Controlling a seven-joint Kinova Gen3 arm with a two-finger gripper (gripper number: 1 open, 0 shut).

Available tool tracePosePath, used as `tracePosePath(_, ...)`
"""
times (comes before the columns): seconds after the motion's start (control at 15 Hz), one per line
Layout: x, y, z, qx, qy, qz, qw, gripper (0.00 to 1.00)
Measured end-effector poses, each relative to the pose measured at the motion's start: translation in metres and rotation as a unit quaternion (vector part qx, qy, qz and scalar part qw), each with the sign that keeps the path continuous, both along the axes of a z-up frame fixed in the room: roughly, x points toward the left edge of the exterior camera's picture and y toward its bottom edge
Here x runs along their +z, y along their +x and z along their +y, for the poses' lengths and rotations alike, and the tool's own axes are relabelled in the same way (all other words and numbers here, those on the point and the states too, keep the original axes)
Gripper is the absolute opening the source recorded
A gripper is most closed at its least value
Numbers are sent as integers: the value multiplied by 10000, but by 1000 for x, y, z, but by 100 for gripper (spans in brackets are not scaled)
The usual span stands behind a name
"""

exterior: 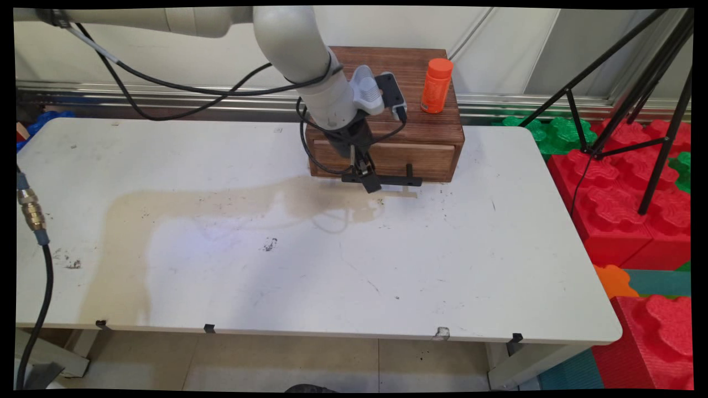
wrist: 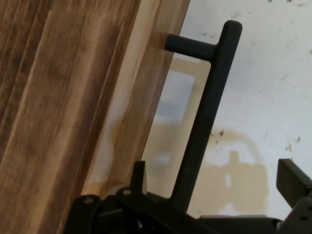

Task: Open the drawer

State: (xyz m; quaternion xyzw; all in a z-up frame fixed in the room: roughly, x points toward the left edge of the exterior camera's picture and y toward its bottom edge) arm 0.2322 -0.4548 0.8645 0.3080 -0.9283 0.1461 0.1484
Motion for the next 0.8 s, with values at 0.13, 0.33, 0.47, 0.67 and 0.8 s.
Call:
tracePosePath(0.13, -7, -1, -4, 7, 13, 31, 10000, 100)
tracePosePath(0.33, -15, -4, -5, 25, 26, 77, 10000, 100)
tracePosePath(0.47, -19, -5, -5, 44, 30, 104, 9999, 100)
tracePosePath(0.67, -26, -7, -3, 66, 26, 139, 9999, 100)
tracePosePath(0.8, -30, -9, -2, 69, 8, 158, 9999, 100)
